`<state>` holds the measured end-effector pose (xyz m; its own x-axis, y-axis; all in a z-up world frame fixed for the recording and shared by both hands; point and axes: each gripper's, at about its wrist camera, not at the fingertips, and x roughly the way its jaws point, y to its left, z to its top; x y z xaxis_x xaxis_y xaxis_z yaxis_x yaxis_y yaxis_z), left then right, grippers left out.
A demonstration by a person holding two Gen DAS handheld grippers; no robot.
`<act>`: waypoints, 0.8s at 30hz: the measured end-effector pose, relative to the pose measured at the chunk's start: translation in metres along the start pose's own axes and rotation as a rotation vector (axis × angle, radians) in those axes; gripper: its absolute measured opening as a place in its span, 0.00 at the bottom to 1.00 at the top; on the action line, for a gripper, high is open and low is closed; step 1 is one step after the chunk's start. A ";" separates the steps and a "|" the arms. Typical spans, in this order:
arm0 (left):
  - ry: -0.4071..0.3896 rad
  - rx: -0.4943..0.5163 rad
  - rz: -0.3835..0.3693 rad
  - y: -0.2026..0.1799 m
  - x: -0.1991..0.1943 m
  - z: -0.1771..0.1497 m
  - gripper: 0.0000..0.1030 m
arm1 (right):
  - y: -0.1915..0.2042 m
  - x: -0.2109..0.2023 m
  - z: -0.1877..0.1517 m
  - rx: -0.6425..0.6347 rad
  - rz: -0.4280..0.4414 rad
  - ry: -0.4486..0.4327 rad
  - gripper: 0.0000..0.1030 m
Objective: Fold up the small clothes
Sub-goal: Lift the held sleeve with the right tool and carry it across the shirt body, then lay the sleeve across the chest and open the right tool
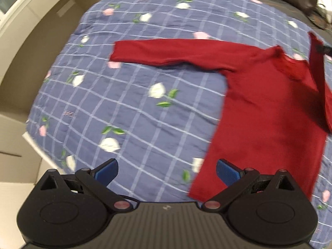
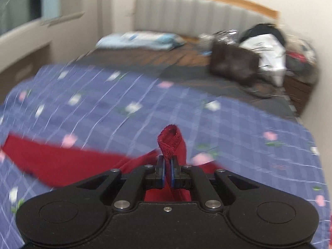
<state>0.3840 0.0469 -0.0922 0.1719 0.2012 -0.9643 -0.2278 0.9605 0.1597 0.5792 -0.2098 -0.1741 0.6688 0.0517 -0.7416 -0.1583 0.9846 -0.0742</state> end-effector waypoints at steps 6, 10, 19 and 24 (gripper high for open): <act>0.017 -0.019 0.070 0.028 0.011 0.005 1.00 | 0.061 0.044 -0.048 -0.047 0.061 0.138 0.05; 0.022 -0.003 0.065 0.024 0.016 0.012 1.00 | 0.061 0.043 -0.072 0.010 0.112 0.190 0.24; -0.021 0.122 -0.020 -0.042 0.024 0.024 1.00 | -0.017 -0.029 -0.125 0.191 0.002 0.172 0.67; -0.063 0.198 -0.029 -0.092 0.043 0.040 1.00 | -0.086 -0.065 -0.178 0.276 -0.178 0.233 0.76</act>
<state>0.4505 -0.0253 -0.1403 0.2366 0.1783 -0.9551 -0.0303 0.9839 0.1762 0.4196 -0.3274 -0.2383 0.4806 -0.1319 -0.8670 0.1673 0.9843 -0.0570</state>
